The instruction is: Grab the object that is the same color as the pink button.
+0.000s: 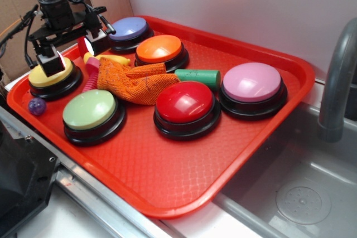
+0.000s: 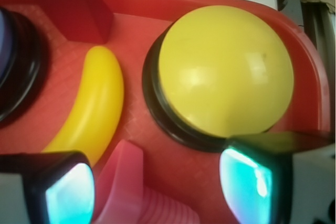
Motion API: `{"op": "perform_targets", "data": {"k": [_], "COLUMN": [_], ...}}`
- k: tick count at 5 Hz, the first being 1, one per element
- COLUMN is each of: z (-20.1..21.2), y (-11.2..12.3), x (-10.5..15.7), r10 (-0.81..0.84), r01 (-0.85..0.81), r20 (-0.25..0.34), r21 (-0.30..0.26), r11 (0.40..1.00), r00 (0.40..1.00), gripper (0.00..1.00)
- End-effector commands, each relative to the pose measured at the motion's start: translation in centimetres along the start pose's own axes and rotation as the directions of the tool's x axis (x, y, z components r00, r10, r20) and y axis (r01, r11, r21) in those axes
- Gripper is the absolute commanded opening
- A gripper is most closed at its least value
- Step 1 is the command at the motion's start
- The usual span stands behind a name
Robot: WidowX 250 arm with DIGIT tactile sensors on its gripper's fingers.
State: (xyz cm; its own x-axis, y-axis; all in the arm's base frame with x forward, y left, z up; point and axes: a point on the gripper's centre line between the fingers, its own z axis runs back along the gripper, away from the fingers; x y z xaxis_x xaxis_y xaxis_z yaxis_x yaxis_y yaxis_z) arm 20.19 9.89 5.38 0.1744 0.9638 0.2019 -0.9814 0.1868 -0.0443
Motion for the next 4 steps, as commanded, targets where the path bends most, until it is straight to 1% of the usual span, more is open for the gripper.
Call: {"op": "perform_targets", "data": {"k": [1,2,3,4], "z": [-0.3,-0.5,-0.8,-0.9], "y": [-0.3,-0.4,-0.8,-0.7], "x": [-0.5,-0.9,-1.4,-1.7], "r10": [-0.007,0.005,0.026,0.039], "r01": [0.006,-0.005,-0.026,-0.038], "r20": [-0.015,-0.014,0.010,0.012], "r21": [-0.043,-0.042,-0.029,-0.036], "r11": [0.999,0.999,0.999,0.999], "r00": [1.000,1.000,1.000,0.999], "gripper": [1.00,1.00,0.85,0.00]}}
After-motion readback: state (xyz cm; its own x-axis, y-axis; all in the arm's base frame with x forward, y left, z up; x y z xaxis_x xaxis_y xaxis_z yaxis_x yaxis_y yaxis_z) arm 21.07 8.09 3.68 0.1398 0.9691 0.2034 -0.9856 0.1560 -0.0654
